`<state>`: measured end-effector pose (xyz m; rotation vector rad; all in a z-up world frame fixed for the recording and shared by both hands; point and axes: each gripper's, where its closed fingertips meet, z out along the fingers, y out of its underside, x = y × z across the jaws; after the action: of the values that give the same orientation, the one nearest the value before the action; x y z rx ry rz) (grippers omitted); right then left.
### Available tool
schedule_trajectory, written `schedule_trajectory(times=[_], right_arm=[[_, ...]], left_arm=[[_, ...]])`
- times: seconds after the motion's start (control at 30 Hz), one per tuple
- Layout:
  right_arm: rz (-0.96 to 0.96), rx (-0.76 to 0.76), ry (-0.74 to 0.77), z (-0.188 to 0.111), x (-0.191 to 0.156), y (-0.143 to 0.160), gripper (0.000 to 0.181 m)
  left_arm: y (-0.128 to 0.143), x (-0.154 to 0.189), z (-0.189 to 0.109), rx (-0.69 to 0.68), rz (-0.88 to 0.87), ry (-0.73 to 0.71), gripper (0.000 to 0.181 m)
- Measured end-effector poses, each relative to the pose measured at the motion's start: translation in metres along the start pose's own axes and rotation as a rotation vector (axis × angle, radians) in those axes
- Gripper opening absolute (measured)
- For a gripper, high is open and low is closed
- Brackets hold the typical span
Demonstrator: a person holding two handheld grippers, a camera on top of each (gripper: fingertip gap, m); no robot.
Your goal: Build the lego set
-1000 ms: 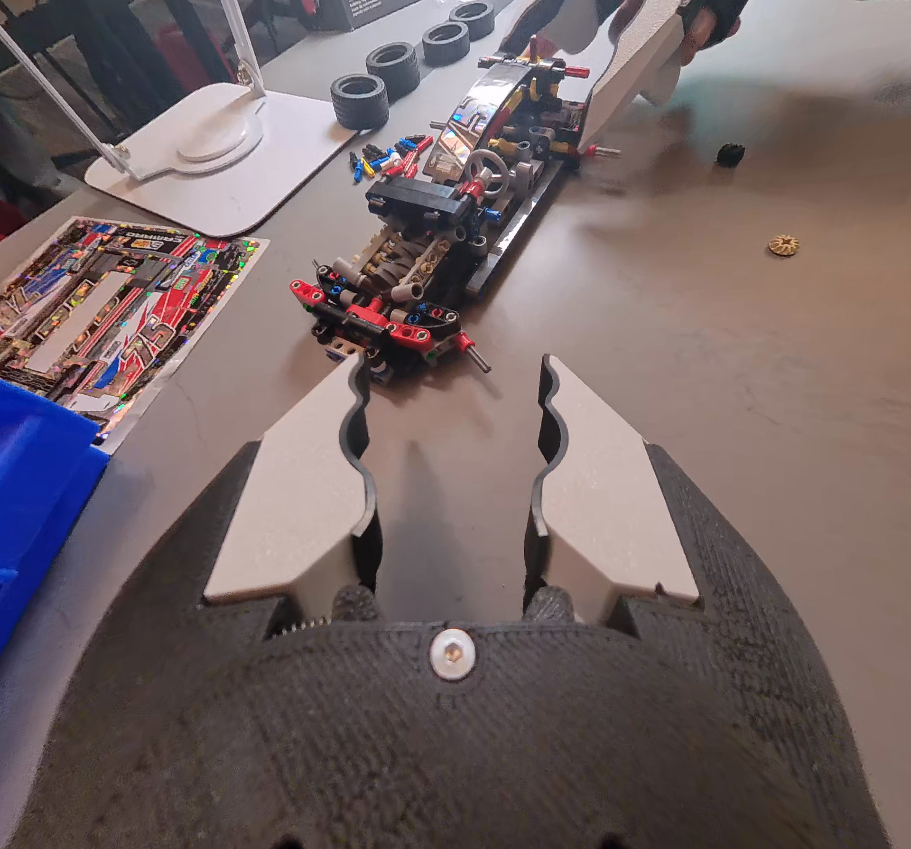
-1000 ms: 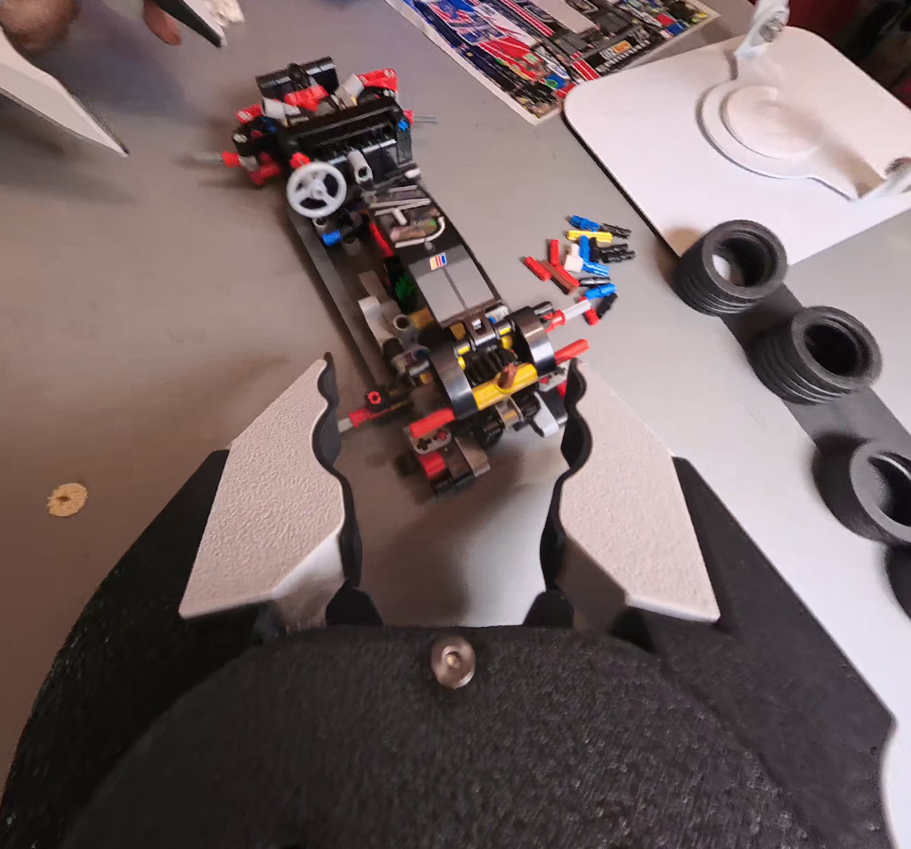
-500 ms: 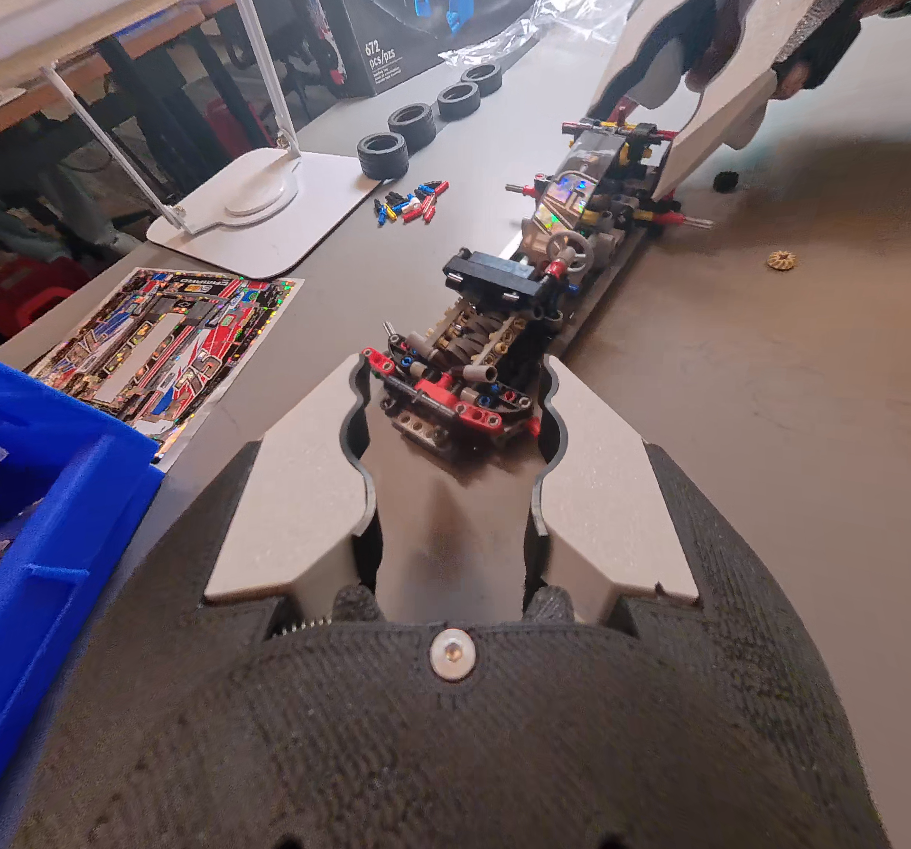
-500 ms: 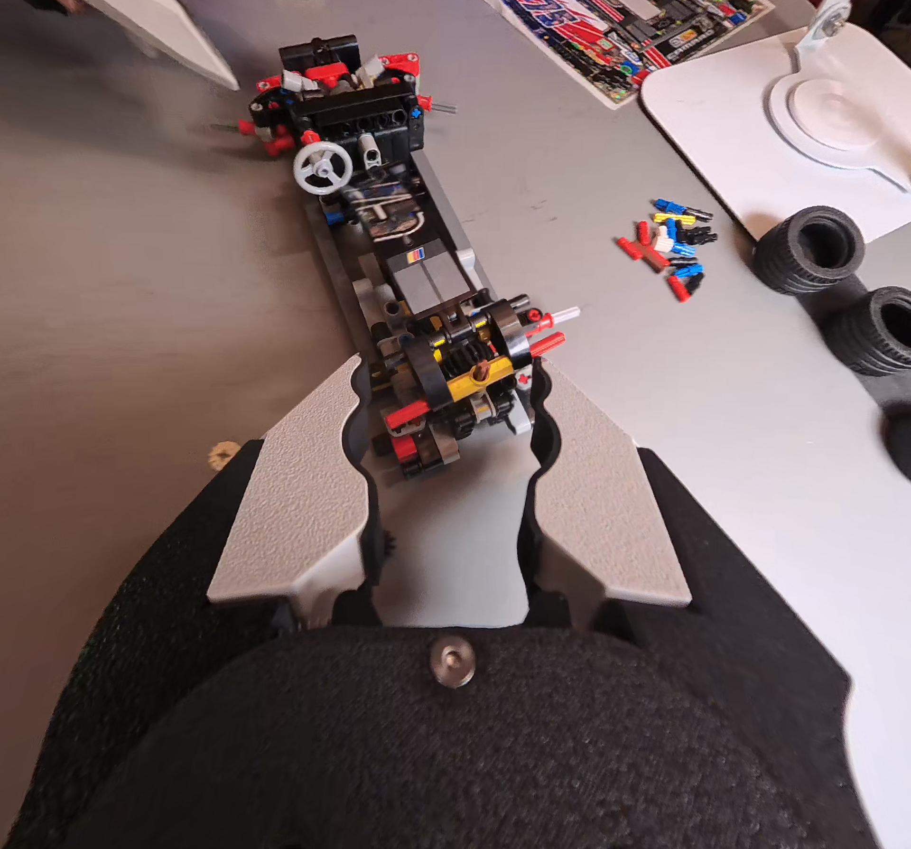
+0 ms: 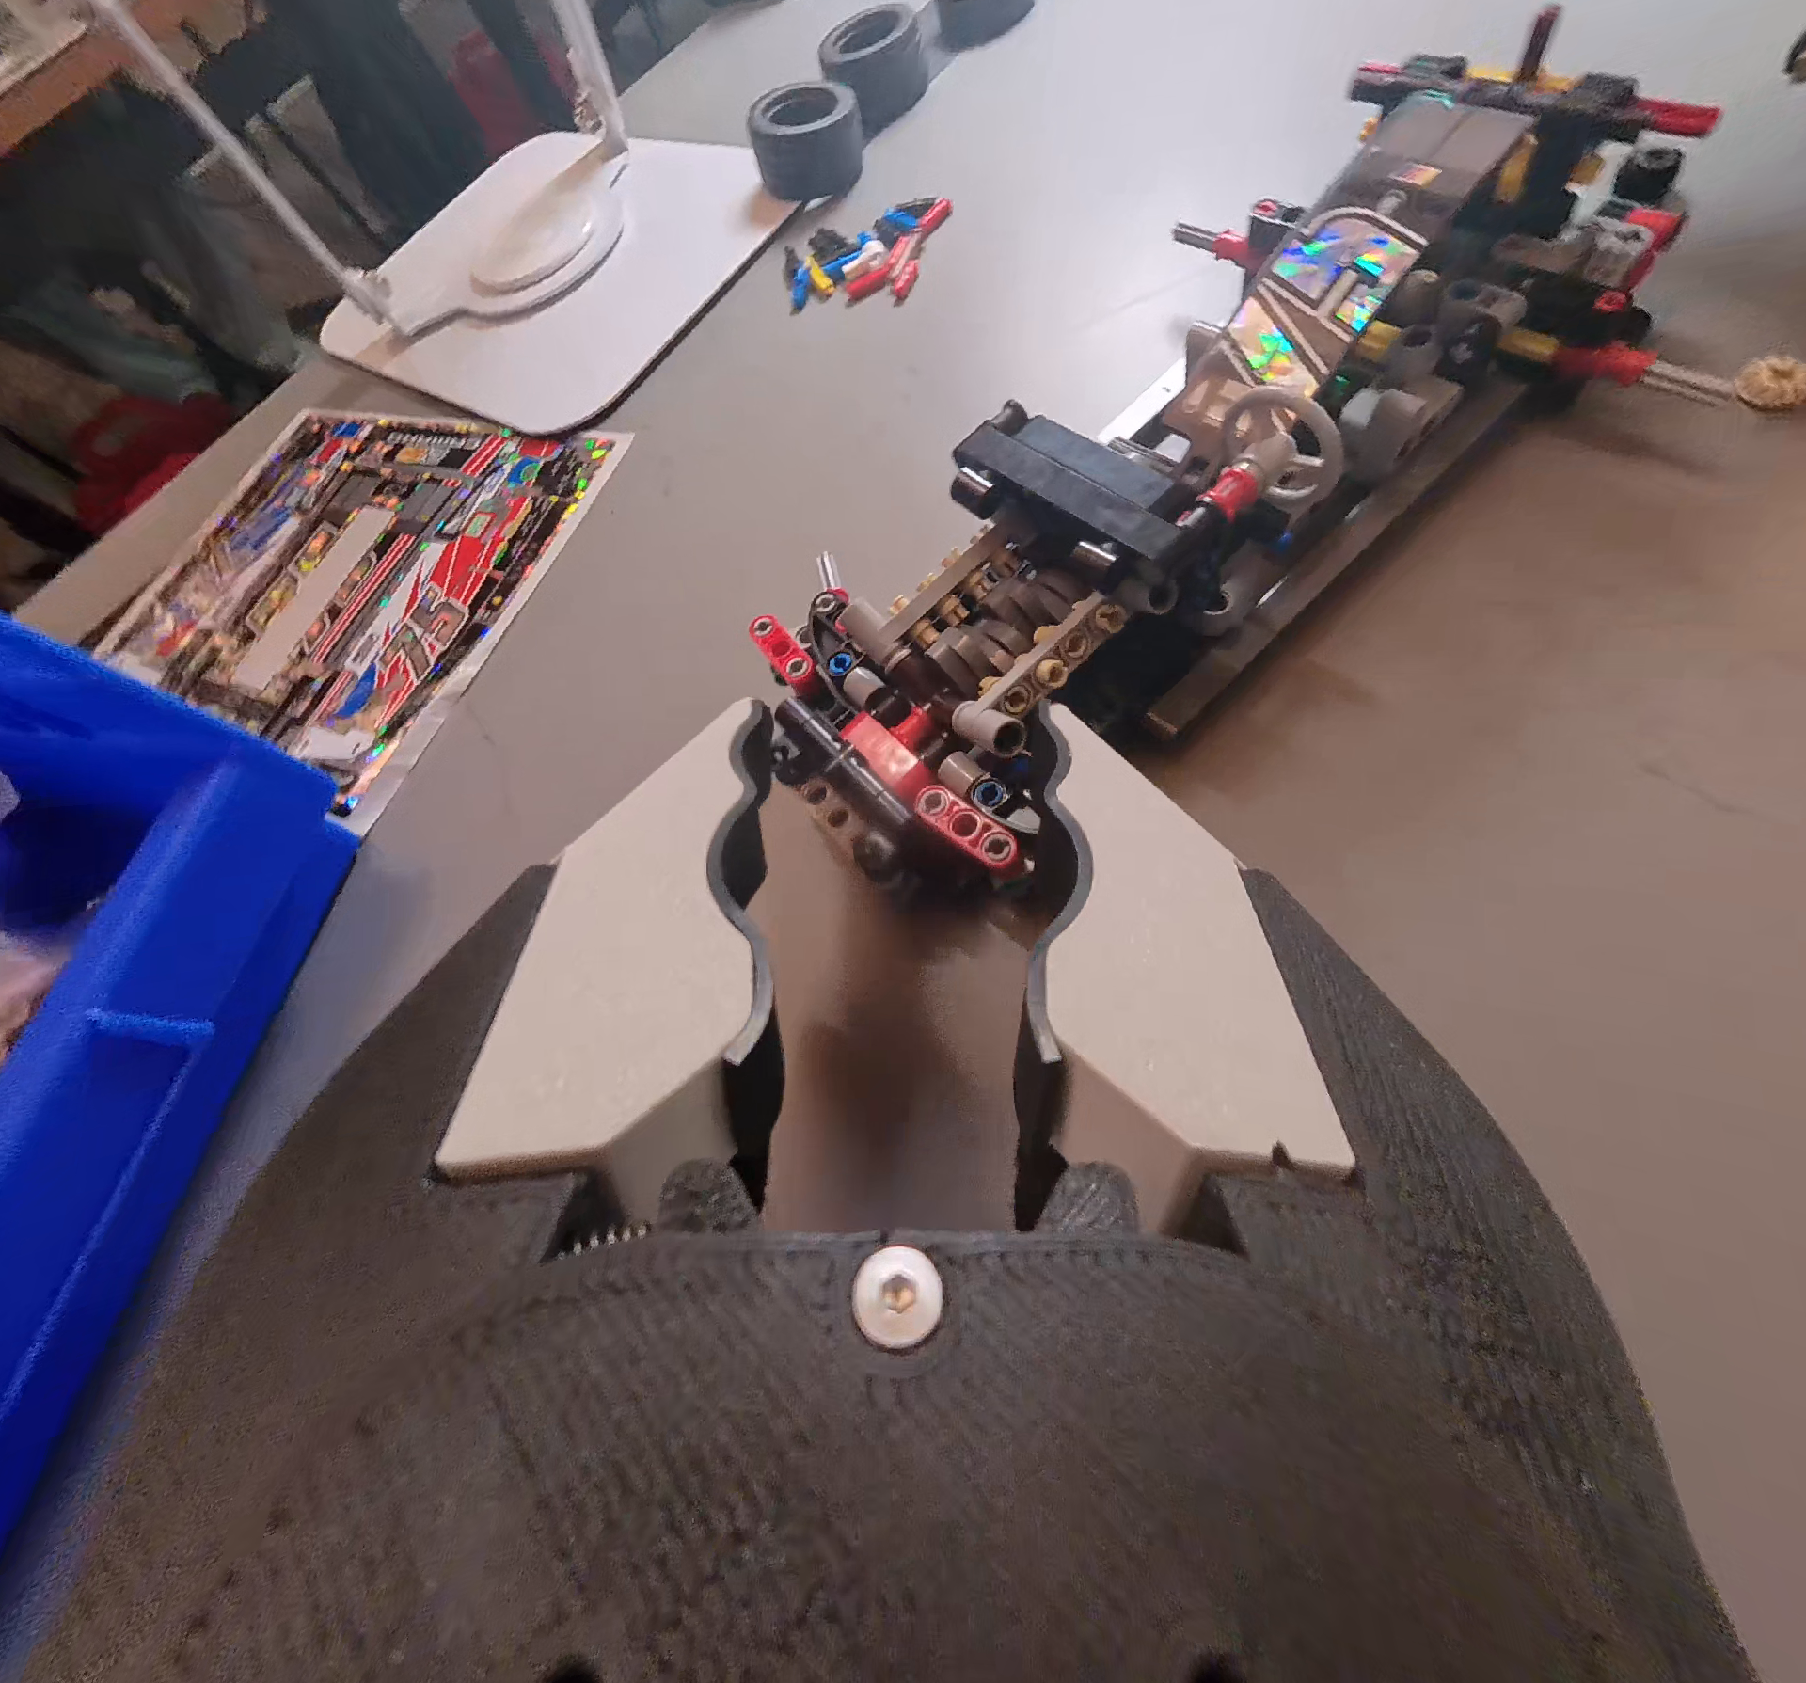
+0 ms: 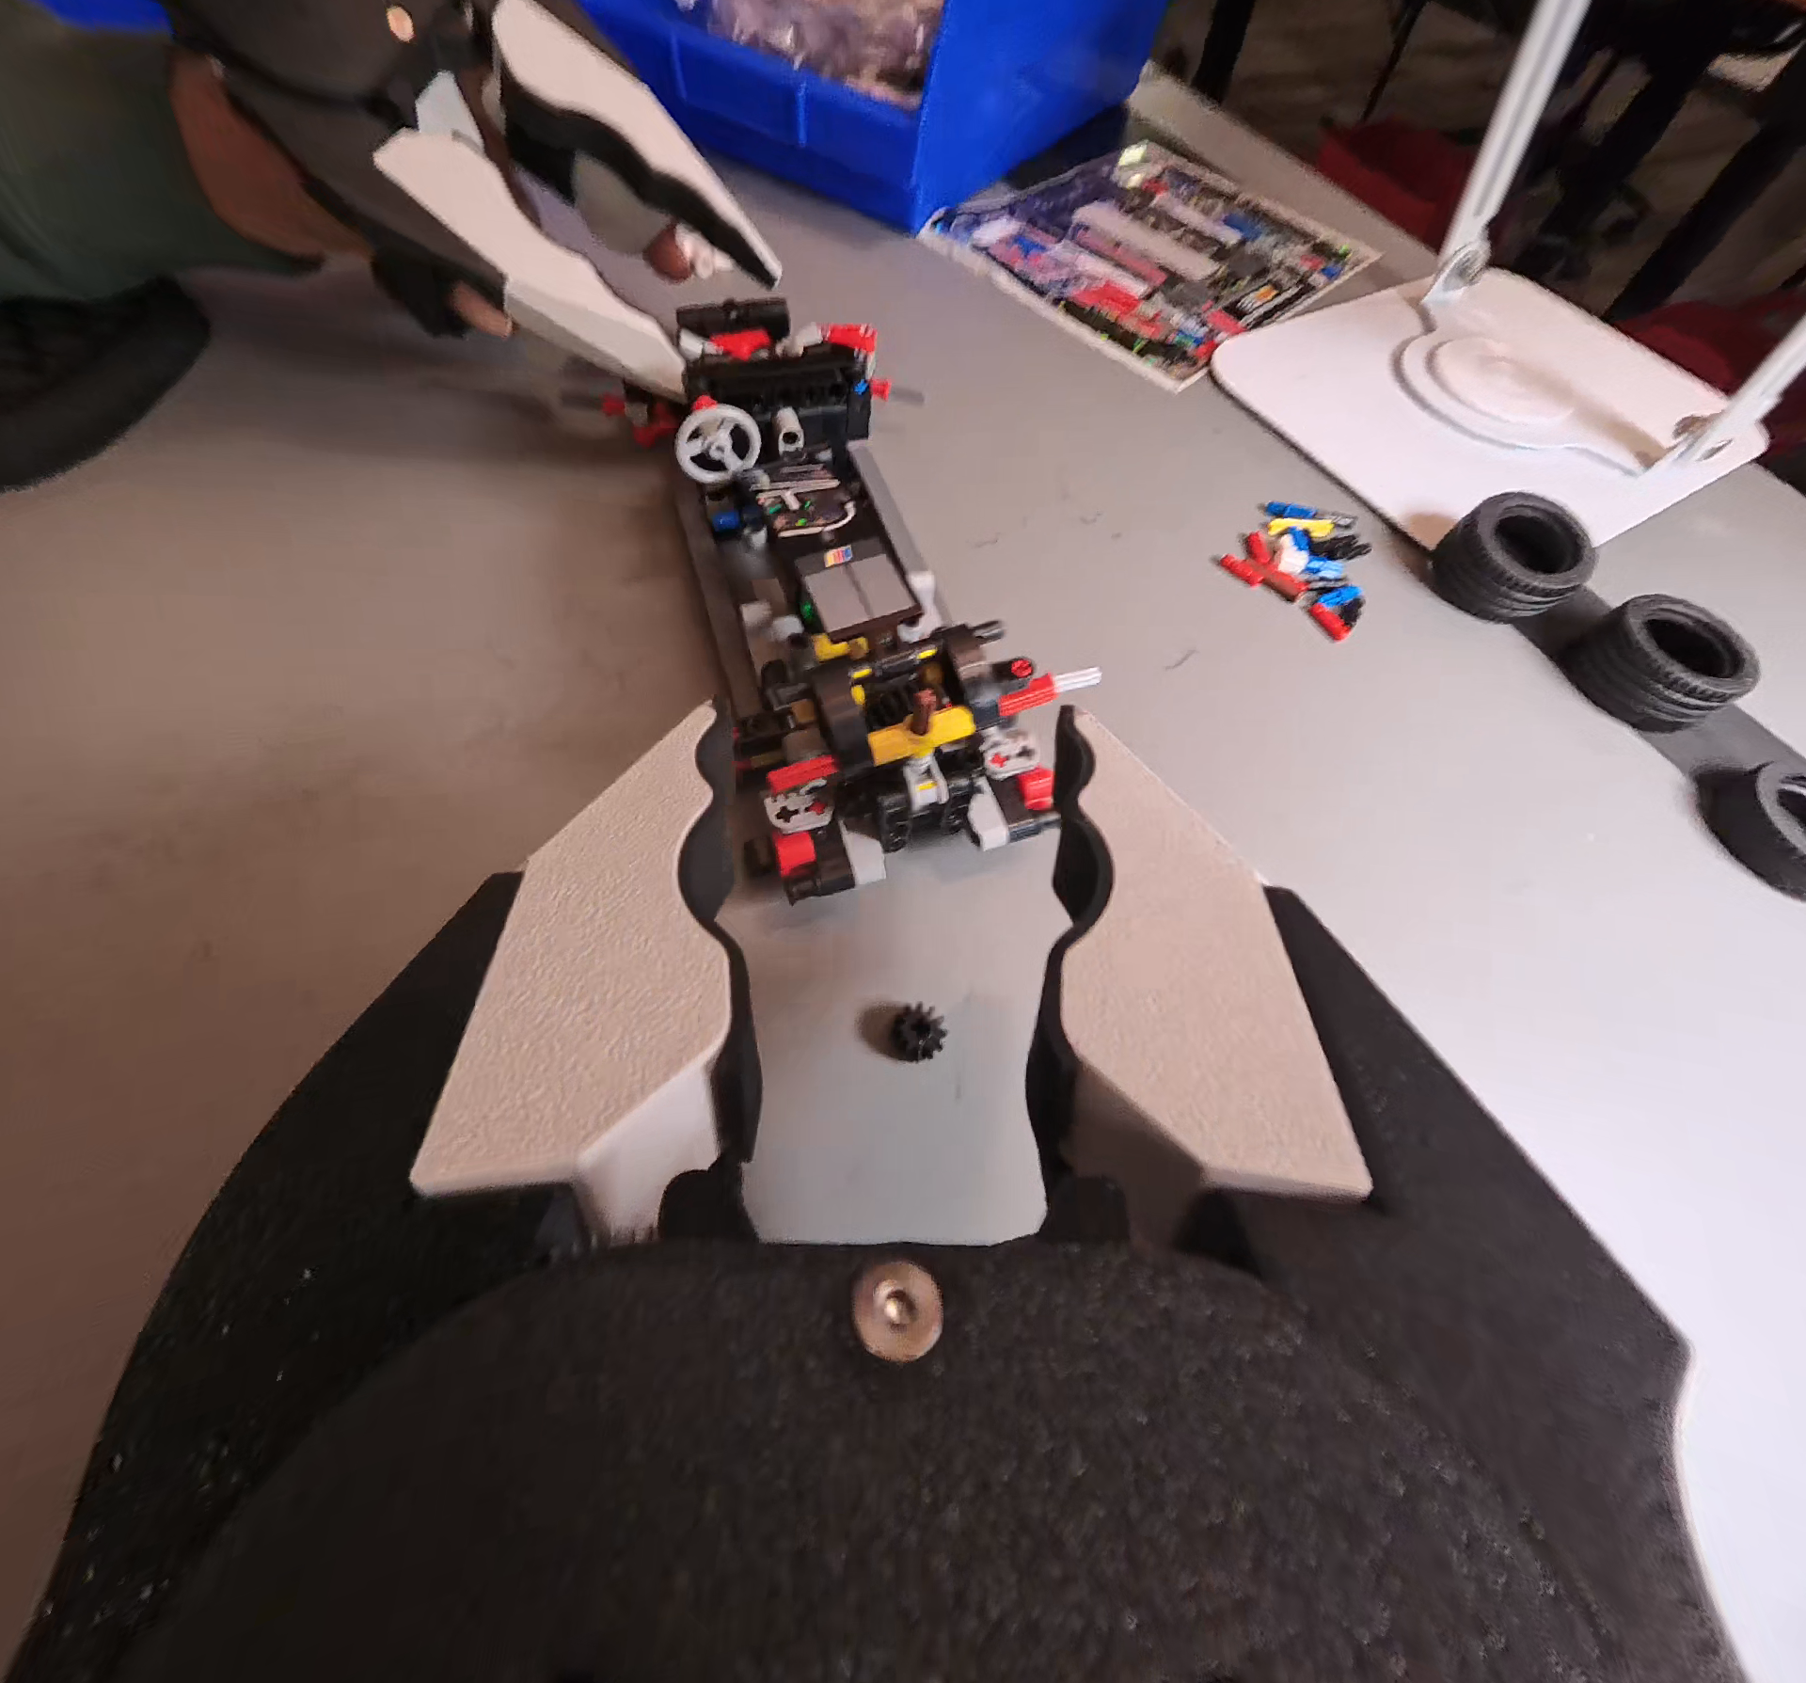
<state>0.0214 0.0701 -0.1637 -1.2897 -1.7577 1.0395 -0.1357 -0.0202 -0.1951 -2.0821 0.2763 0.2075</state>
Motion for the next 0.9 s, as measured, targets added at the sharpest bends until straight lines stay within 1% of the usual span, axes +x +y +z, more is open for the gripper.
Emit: schedule_trajectory(times=[0.03,0.1,0.17,0.23,0.27,0.3,0.33,0.37,0.43,0.5,0.57,0.67,0.73,0.9], right_arm=[[0.007,0.035,0.016,-0.002,0.004,-0.004,0.061],[0.024,0.100,0.062,-0.007,0.016,-0.011,0.057],[0.048,0.163,0.125,-0.012,0.031,-0.019,0.051],[0.053,0.231,0.243,-0.018,0.061,-0.034,0.045],[0.049,0.259,0.330,-0.022,0.082,-0.044,0.037],[0.048,0.286,0.427,-0.027,0.107,-0.057,0.026],[0.050,0.314,0.522,-0.032,0.131,-0.071,0.009],[0.048,0.341,0.607,-0.036,0.155,-0.087,0.000],[0.040,0.382,0.708,-0.035,0.196,-0.121,0.000],[0.036,0.425,0.787,-0.032,0.232,-0.154,0.000],[0.051,0.440,0.863,-0.027,0.269,-0.176,0.000],[0.076,0.412,0.942,-0.017,0.316,-0.189,0.000],[0.085,0.384,0.970,-0.011,0.336,-0.191,0.000],[0.026,0.334,0.985,-0.002,0.351,-0.200,0.000]], left_arm=[[0.001,-0.004,0.000,-0.008,-0.019,-0.018,0.052],[-0.005,-0.008,-0.004,0.035,-0.008,-0.040,0.051],[-0.019,-0.007,-0.010,0.107,-0.014,-0.036,0.050],[-0.034,-0.003,-0.017,0.181,-0.035,-0.016,0.049],[-0.042,-0.001,-0.020,0.218,-0.045,-0.011,0.049],[-0.049,0.001,-0.023,0.255,-0.049,-0.009,0.048],[-0.056,0.001,-0.026,0.292,-0.047,-0.021,0.046],[-0.061,-0.002,-0.031,0.325,-0.040,-0.053,0.042],[-0.068,-0.011,-0.041,0.371,-0.033,-0.134,0.027],[-0.070,-0.015,-0.048,0.401,-0.045,-0.168,0.023],[-0.069,-0.015,-0.051,0.413,-0.058,-0.170,0.018],[-0.066,-0.015,-0.047,0.400,-0.057,-0.156,0.009],[-0.063,-0.013,-0.045,0.390,-0.051,-0.139,0.003],[-0.063,-0.008,-0.041,0.390,-0.054,-0.086,0.000]])
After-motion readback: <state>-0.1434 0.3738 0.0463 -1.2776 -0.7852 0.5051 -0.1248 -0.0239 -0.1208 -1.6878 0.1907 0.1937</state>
